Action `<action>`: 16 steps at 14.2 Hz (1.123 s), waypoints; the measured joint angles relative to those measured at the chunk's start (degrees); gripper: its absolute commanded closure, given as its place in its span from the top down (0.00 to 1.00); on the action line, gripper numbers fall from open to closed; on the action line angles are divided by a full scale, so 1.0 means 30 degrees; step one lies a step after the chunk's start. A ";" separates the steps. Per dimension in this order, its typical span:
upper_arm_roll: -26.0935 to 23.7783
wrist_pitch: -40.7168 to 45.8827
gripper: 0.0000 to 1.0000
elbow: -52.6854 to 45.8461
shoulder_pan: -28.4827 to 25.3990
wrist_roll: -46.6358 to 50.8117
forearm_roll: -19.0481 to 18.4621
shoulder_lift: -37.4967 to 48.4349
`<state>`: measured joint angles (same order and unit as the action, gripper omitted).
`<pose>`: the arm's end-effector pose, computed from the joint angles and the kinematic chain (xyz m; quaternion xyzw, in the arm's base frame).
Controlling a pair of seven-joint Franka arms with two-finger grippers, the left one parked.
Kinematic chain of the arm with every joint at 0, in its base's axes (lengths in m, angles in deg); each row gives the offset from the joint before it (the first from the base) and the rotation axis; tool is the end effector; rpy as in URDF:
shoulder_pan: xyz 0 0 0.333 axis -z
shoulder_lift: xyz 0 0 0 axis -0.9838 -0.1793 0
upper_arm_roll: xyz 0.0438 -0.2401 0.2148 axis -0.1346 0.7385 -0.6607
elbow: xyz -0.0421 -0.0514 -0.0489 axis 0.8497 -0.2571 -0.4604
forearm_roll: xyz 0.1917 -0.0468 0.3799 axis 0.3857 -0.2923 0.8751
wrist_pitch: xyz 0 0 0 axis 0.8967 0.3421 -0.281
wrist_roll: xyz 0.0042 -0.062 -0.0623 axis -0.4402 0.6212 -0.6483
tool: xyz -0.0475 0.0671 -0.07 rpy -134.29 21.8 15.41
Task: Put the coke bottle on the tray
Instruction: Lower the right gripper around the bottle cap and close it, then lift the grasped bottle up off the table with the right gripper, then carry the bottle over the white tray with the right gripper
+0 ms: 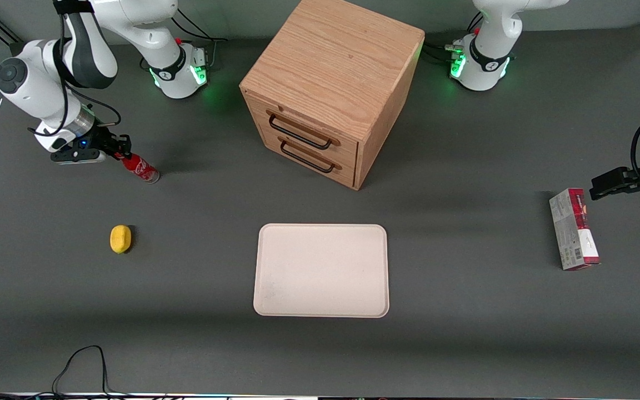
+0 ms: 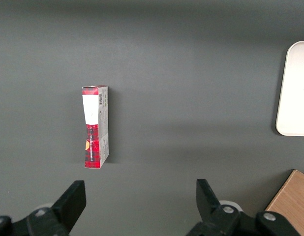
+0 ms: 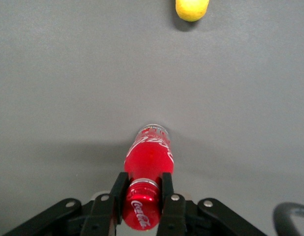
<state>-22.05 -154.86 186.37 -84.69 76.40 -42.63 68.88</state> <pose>0.4022 -0.0706 0.3181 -0.9997 -0.0046 0.0232 0.0116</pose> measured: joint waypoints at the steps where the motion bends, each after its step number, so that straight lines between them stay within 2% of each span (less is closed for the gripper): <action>1: -0.0015 0.1405 0.04 -0.1022 -0.0014 0.0000 -0.0001 0.0102; 7: -0.0185 1.1510 0.03 -1.0614 -0.1622 0.0004 -0.0005 0.0707; 9: -0.0211 1.3924 0.03 -1.3521 -0.2024 0.0004 0.0001 0.0666; 13: -0.0222 1.5081 0.03 -1.6089 -0.2314 0.0003 0.0230 -0.0107; 16: -0.0269 1.5196 0.03 -1.9506 -0.3551 0.0029 0.1508 -0.3386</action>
<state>-22.86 -109.27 127.85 -95.34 76.48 -38.10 58.72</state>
